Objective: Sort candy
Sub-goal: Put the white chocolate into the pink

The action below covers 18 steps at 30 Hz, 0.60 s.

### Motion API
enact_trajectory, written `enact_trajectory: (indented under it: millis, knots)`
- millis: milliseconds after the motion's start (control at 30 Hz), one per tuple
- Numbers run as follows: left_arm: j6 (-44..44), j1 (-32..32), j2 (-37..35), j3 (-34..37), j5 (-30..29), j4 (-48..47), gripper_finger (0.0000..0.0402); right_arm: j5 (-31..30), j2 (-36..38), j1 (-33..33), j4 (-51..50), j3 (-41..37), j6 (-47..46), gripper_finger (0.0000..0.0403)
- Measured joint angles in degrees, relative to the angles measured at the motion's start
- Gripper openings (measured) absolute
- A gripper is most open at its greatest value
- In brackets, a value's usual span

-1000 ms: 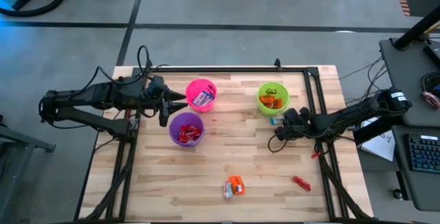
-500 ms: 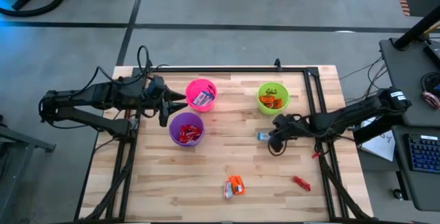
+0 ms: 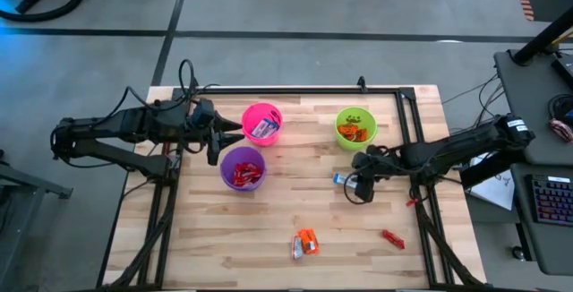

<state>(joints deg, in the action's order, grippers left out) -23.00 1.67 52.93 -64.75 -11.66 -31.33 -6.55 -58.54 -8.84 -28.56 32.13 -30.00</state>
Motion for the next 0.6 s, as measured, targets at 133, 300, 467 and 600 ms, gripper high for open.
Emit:
enact_trajectory:
  millis: [133,300,467,600]
  knots:
    - [0.0,0.0,0.02,0.0,0.0,0.02,0.0154,-0.85,-3.11,-0.01,0.5,-0.05,0.09,0.0158]
    - [0.0,0.0,0.07,0.0,0.0,0.04,0.0154,-0.58,-8.88,0.0,2.43,-0.05,-0.02,0.0206]
    - [0.0,0.0,0.07,0.0,0.0,0.04,0.0154,-0.37,-13.74,-0.02,6.5,0.07,-0.43,0.0221]
    - [0.0,0.0,0.11,0.0,0.0,0.04,0.0154,-0.29,-16.43,-0.02,7.13,0.08,-1.17,0.0209]
